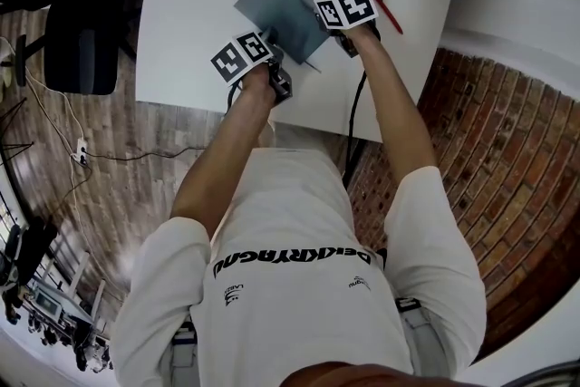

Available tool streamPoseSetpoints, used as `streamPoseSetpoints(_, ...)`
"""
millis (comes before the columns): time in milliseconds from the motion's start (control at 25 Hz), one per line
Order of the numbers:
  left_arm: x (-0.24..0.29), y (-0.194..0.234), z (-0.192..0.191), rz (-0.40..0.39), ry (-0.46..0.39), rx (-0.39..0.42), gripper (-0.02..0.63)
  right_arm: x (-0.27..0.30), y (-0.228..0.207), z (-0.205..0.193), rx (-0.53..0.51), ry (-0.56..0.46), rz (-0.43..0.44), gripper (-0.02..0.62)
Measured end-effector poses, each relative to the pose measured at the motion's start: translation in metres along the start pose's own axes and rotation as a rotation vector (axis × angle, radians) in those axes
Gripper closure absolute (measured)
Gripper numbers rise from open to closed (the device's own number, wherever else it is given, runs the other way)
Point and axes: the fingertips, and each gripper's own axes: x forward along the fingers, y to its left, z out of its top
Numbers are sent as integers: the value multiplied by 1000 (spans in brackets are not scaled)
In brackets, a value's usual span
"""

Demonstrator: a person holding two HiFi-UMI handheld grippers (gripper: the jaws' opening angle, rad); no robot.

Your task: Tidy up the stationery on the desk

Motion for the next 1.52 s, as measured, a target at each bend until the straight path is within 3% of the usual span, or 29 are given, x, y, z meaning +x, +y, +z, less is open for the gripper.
streamPoseSetpoints(440, -6, 9, 4, 10, 17, 71, 503, -6, 16, -19, 56, 6, -6, 472)
streamPoseSetpoints(760, -9, 12, 1, 2, 61, 169, 503, -13, 24, -41, 124, -8, -26, 472)
streamPoseSetpoints(1040, -12, 14, -1, -19, 132, 288, 503, -20, 35, -59, 187, -14, -42, 474)
streamPoseSetpoints(1520, -18, 18, -7, -61, 240, 567, 503, -31, 64, -100, 343, -40, -58, 474)
